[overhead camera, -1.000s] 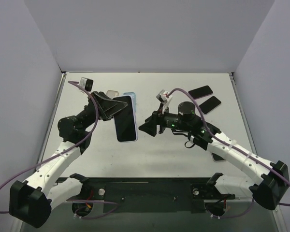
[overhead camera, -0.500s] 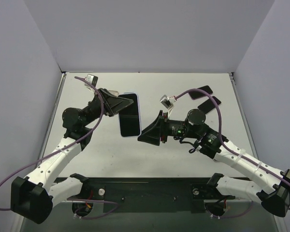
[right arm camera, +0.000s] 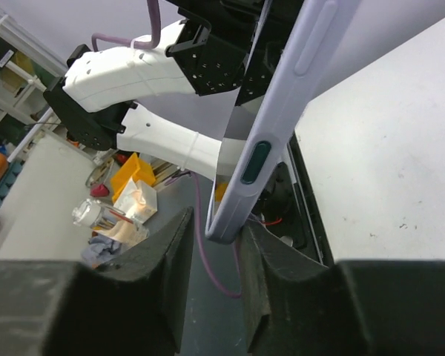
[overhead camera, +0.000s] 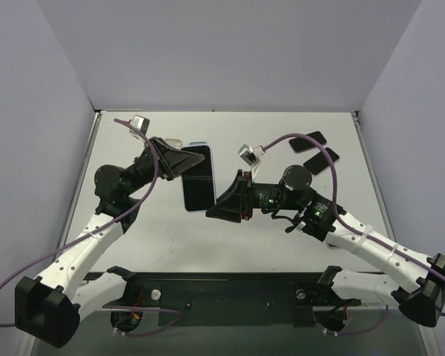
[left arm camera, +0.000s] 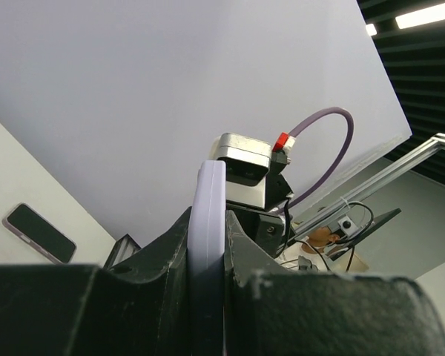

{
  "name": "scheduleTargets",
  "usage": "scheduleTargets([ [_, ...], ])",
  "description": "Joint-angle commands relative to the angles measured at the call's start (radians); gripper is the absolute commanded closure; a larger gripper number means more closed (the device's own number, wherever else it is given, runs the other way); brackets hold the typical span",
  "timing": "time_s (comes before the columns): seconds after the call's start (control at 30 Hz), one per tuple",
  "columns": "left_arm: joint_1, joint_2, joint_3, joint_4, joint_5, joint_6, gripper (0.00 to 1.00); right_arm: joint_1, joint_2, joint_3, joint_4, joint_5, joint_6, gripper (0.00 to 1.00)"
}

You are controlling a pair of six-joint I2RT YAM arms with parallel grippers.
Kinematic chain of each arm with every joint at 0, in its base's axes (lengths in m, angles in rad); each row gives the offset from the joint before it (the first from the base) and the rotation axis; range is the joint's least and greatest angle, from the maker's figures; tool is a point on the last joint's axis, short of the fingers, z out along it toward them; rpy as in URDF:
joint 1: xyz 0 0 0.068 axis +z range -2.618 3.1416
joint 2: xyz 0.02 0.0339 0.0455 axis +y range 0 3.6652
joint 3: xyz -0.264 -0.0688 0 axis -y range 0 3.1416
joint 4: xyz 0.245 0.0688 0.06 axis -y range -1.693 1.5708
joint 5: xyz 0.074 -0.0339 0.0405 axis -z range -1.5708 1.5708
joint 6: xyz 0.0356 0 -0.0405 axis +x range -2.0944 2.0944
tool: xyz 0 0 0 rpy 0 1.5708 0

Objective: Take the phone out of the phone case
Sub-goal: Remove the phone case from the phone.

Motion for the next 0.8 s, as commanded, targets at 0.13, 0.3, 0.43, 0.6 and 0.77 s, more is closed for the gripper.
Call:
scheduleTargets([
  [0.13, 0.005, -0.045, 0.064, 0.057, -0.005, -0.077, 1.0, 0.019, 0.049, 0.118, -0.039, -0.029, -0.147, 1.0],
  [0.3, 0.005, -0.035, 0.05, 0.201, 0.006, -0.263, 1.0, 0.027, 0.008, 0.058, -0.138, 0.061, -0.483, 1.0],
  [0.43, 0.005, -0.024, 0.015, 0.37, -0.003, -0.45, 1.0, 0.024, -0.008, 0.022, -0.226, 0.265, -0.865, 1.0],
  [0.6, -0.001, -0.055, -0.02, 0.361, -0.005, -0.481, 1.0, -0.014, 0.113, 0.102, -0.143, 0.255, -0.898, 1.0],
  [0.77, -0.025, -0.023, -0.042, 0.477, -0.028, -0.576, 1.0, -0.027, 0.189, 0.185, -0.159, 0.175, -0.927, 1.0],
])
